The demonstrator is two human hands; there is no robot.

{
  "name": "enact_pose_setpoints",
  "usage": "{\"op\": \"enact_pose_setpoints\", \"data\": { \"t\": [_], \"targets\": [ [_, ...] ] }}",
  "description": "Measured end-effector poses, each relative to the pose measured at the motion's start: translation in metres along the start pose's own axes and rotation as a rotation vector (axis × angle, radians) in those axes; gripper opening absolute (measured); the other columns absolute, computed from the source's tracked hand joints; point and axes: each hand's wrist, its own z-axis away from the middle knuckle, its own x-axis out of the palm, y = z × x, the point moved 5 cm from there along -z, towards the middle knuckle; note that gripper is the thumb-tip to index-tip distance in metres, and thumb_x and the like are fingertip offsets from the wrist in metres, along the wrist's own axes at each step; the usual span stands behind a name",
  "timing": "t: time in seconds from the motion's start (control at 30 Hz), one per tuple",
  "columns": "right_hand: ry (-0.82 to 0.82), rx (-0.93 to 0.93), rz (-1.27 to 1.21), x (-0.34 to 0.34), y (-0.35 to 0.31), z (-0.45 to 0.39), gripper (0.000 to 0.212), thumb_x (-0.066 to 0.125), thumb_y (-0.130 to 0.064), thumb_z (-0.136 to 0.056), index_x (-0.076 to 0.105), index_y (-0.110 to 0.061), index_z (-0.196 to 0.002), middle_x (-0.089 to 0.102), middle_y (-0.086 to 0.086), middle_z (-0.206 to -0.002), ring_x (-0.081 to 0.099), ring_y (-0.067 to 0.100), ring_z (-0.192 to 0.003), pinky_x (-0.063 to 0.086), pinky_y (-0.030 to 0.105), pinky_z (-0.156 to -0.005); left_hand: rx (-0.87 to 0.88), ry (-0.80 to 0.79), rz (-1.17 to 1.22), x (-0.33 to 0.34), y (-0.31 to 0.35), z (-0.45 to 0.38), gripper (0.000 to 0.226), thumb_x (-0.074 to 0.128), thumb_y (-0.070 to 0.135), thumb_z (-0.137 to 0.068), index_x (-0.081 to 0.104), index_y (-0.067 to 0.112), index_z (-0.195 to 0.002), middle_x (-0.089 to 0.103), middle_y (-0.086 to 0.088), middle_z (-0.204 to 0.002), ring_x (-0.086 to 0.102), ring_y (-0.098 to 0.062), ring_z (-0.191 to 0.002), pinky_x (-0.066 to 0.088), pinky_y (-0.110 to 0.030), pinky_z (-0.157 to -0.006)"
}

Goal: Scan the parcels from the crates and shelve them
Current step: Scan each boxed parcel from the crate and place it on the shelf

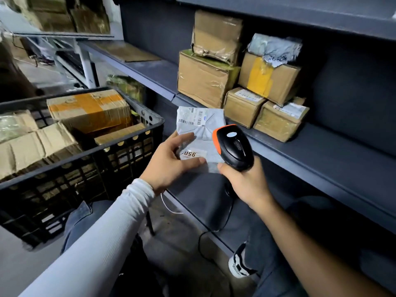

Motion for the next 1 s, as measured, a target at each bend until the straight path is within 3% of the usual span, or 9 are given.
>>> {"op": "enact_pose_setpoints", "data": {
  "t": [0.13, 0.2, 0.27, 0.37, 0.5, 0.63, 0.7, 0.83, 1.0],
  "targets": [
    [0.032, -0.068, 0.034, 0.002, -0.011, 0.000, 0.035, 0.075, 0.007, -0.083, 0.059, -0.020, -0.066, 0.058, -0.019, -0.056, 0.050, -0.005, -0.055, 0.042, 0.013, -0.057, 0.172, -0.060, -0.154, -0.005, 0.015, -0.006, 0.068, 0.093, 0.024, -0.070, 0.066, 0.015, -0.132, 0.051, 0.012, -0.144, 0.056, -0.009, -0.135, 0.043, -0.041, -0.118],
    [0.077, -0.137, 0.064, 0.003, -0.022, 0.002, 0.021, 0.080, 0.002, -0.082, 0.069, -0.016, -0.084, 0.070, -0.019, -0.072, 0.063, -0.007, -0.069, 0.048, 0.013, -0.068, 0.224, -0.055, -0.233, -0.004, 0.016, -0.013, 0.067, 0.087, 0.032, -0.074, 0.066, 0.020, -0.137, 0.044, 0.007, -0.156, 0.040, -0.017, -0.150, 0.034, -0.046, -0.124],
    [0.159, -0.204, 0.079, -0.001, -0.034, 0.004, 0.031, 0.082, -0.007, -0.080, 0.072, -0.008, -0.109, 0.077, -0.006, -0.101, 0.071, 0.002, -0.095, 0.053, 0.019, -0.086, 0.262, -0.026, -0.356, -0.001, 0.023, -0.019, 0.066, 0.086, 0.023, -0.082, 0.062, 0.021, -0.143, 0.030, -0.002, -0.168, 0.020, -0.010, -0.158, 0.024, -0.030, -0.127],
    [0.252, -0.296, 0.106, -0.010, -0.051, 0.002, 0.047, 0.078, -0.022, -0.078, 0.069, -0.003, -0.120, 0.076, 0.006, -0.116, 0.072, 0.016, -0.111, 0.056, 0.035, -0.099, 0.381, 0.001, -0.453, 0.012, 0.044, -0.026, 0.059, 0.081, 0.015, -0.088, 0.062, 0.021, -0.144, 0.023, -0.009, -0.171, 0.020, -0.007, -0.157, 0.021, -0.012, -0.120],
    [0.349, -0.340, 0.121, -0.027, -0.064, -0.006, 0.046, 0.075, -0.016, -0.080, 0.066, 0.005, -0.119, 0.074, 0.010, -0.115, 0.071, 0.019, -0.108, 0.055, 0.038, -0.098, 0.502, 0.015, -0.422, 0.033, 0.067, -0.039, 0.056, 0.077, 0.017, -0.092, 0.061, 0.017, -0.145, 0.022, -0.010, -0.170, 0.025, -0.001, -0.151, 0.040, -0.031, -0.119],
    [0.428, -0.344, 0.122, -0.044, -0.071, -0.018, 0.052, 0.076, -0.014, -0.079, 0.063, 0.005, -0.126, 0.073, 0.013, -0.120, 0.071, 0.026, -0.113, 0.056, 0.047, -0.100, 0.614, -0.010, -0.419, 0.050, 0.085, -0.055, 0.055, 0.074, 0.014, -0.095, 0.057, 0.014, -0.148, 0.024, -0.011, -0.169, 0.022, 0.016, -0.146, 0.042, -0.011, -0.107],
    [0.454, -0.351, 0.117, -0.051, -0.075, -0.022, 0.055, 0.076, -0.013, -0.079, 0.062, 0.004, -0.129, 0.073, 0.013, -0.122, 0.070, 0.025, -0.114, 0.057, 0.047, -0.098, 0.637, -0.046, -0.420, 0.059, 0.090, -0.068, 0.056, 0.072, 0.019, -0.096, 0.055, 0.017, -0.150, 0.025, -0.011, -0.170, 0.028, -0.004, -0.154, 0.046, -0.028, -0.112],
    [0.542, -0.429, 0.154, -0.063, -0.082, -0.025, 0.048, 0.075, 0.001, -0.082, 0.061, 0.009, -0.127, 0.073, 0.007, -0.115, 0.070, 0.007, -0.107, 0.053, 0.021, -0.094, 0.696, -0.072, -0.473, 0.072, 0.098, -0.086, 0.058, 0.072, 0.027, -0.094, 0.057, 0.018, -0.149, 0.032, -0.010, -0.167, 0.037, -0.020, -0.152, 0.045, -0.044, -0.115],
    [0.574, -0.477, 0.175, -0.068, -0.076, -0.027, 0.055, 0.075, -0.004, -0.082, 0.058, 0.006, -0.133, 0.071, 0.009, -0.120, 0.069, 0.014, -0.112, 0.054, 0.032, -0.100, 0.730, -0.002, -0.517, 0.085, 0.100, -0.084, 0.054, 0.076, 0.017, -0.091, 0.062, 0.016, -0.144, 0.041, -0.014, -0.163, 0.047, -0.029, -0.146, 0.048, -0.044, -0.112]
  ]
}}
